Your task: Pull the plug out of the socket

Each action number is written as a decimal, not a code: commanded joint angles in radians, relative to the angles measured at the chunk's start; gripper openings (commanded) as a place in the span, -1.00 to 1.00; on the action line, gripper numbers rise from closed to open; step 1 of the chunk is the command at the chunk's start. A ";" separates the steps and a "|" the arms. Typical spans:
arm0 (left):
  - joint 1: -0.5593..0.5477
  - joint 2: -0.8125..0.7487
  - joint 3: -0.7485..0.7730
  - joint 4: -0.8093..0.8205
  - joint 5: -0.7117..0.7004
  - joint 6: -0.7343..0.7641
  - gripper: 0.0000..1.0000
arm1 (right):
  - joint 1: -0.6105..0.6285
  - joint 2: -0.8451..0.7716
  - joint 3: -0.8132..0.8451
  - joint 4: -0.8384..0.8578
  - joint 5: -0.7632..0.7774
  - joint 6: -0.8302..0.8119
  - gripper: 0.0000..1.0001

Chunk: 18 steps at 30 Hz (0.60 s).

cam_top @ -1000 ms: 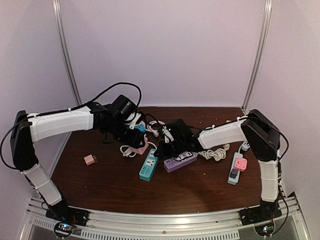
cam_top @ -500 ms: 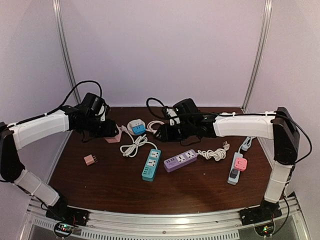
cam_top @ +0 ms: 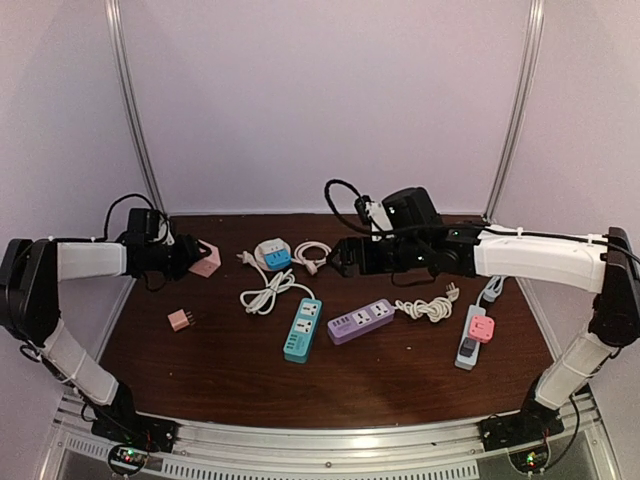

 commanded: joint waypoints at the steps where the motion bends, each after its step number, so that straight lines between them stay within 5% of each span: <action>1: 0.055 0.073 -0.014 0.253 0.119 -0.068 -0.62 | -0.011 -0.063 -0.048 -0.016 0.069 -0.012 1.00; 8: 0.116 0.206 -0.006 0.348 0.165 -0.093 -0.50 | -0.013 -0.099 -0.077 -0.029 0.092 -0.017 1.00; 18: 0.134 0.250 0.005 0.273 0.130 -0.055 -0.43 | -0.014 -0.102 -0.082 -0.039 0.103 -0.021 1.00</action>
